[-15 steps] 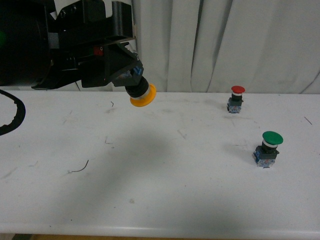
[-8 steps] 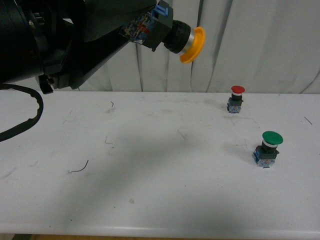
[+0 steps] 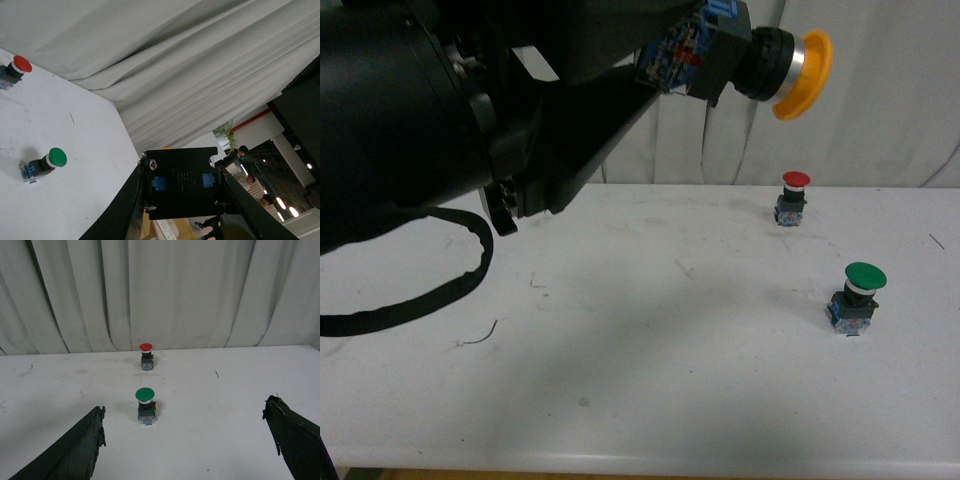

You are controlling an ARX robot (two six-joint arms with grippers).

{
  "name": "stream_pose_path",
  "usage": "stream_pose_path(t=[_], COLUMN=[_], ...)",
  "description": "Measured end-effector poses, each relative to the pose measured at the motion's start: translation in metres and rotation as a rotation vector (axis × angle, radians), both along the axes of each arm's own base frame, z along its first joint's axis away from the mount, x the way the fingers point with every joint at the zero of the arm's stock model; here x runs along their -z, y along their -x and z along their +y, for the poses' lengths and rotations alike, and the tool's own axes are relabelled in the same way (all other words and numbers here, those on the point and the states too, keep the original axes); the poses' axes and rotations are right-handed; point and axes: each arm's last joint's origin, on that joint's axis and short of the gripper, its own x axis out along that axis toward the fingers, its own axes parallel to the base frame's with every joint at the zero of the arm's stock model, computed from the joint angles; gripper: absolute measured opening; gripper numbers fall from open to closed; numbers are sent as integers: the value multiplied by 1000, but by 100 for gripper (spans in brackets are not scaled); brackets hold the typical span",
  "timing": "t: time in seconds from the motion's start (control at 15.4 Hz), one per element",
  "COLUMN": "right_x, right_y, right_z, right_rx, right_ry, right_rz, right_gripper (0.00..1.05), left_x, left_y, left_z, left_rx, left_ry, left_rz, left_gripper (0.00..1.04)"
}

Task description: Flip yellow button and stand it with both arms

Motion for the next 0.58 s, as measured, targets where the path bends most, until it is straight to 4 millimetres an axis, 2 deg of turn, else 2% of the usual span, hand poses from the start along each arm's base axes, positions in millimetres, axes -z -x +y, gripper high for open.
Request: stream_pose_path(t=[0.32, 0.58], right_x=[0, 0], right_y=[0, 0], right_z=[0, 0], right_rx=[0, 0], right_ry=[0, 0], right_rz=[0, 0], right_gripper=[98, 98], left_x=[12, 11], left_y=[-8, -9], left_z=[-5, -6], left_rx=[-8, -6], left_ry=[-16, -14], left_rz=[41, 34], left_gripper=[35, 35])
